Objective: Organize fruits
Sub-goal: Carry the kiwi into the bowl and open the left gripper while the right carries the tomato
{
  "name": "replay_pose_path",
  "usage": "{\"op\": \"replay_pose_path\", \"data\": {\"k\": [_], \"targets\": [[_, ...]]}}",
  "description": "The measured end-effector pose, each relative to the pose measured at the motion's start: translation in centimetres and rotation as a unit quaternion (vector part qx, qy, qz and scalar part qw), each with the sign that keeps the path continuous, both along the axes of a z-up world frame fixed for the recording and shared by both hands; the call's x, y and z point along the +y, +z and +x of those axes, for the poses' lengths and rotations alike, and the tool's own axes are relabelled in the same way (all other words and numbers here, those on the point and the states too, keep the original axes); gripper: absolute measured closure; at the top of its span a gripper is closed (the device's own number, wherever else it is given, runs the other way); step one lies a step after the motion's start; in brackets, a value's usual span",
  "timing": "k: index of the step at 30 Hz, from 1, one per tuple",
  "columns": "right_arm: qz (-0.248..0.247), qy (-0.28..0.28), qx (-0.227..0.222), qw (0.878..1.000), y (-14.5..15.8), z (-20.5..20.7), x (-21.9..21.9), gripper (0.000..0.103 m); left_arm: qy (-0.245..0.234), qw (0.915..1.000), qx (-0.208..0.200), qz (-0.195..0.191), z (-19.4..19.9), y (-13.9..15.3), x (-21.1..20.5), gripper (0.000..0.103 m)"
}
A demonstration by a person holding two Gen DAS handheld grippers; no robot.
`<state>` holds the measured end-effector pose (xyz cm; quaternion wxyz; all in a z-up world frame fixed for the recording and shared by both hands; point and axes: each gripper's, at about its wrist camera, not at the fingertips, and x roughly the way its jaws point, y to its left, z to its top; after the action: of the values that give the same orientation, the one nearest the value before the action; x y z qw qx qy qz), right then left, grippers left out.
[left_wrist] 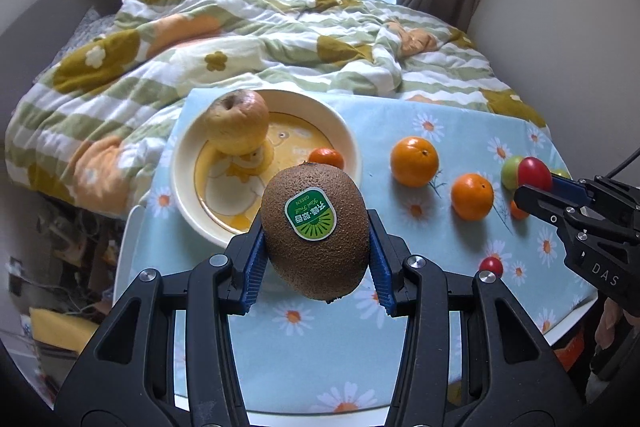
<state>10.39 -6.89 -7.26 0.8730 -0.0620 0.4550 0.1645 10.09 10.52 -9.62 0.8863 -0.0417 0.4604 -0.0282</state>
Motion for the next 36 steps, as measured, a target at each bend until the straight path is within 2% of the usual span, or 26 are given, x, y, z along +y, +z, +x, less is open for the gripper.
{"op": "replay_pose_path", "data": {"k": [6, 14, 25, 32, 33, 35, 36], "targets": [[0.002, 0.006, 0.008, 1.000, -0.7, 2.2, 4.1, 0.076, 0.000, 1.0000, 0.007, 0.001, 2.6, -1.1, 3.7, 0.052], [0.001, 0.002, 0.026, 1.000, -2.5, 4.7, 7.8, 0.076, -0.007, 0.9993, 0.037, 0.002, 6.1, -4.2, 7.2, 0.052], [-0.002, -0.021, 0.047, 0.999, -4.2, 6.3, 9.9, 0.076, -0.020, 0.9968, 0.077, 0.003, 8.6, -7.5, 9.5, 0.052], [-0.002, -0.027, 0.046, 0.999, -4.0, 6.3, 10.1, 0.076, -0.030, 0.9968, 0.074, 0.006, 9.0, -7.8, 9.5, 0.050], [-0.003, -0.027, 0.046, 0.999, -4.0, 6.4, 10.1, 0.076, -0.029, 0.9971, 0.070, 0.009, 8.9, -7.7, 9.5, 0.045], [-0.003, -0.027, 0.046, 0.999, -3.9, 6.4, 10.0, 0.076, -0.028, 0.9979, 0.058, 0.009, 8.8, -7.1, 9.5, 0.018], [-0.004, -0.027, 0.046, 0.999, -3.9, 6.4, 10.0, 0.076, -0.026, 0.9982, 0.053, 0.010, 8.8, -6.8, 9.6, 0.000]]}}
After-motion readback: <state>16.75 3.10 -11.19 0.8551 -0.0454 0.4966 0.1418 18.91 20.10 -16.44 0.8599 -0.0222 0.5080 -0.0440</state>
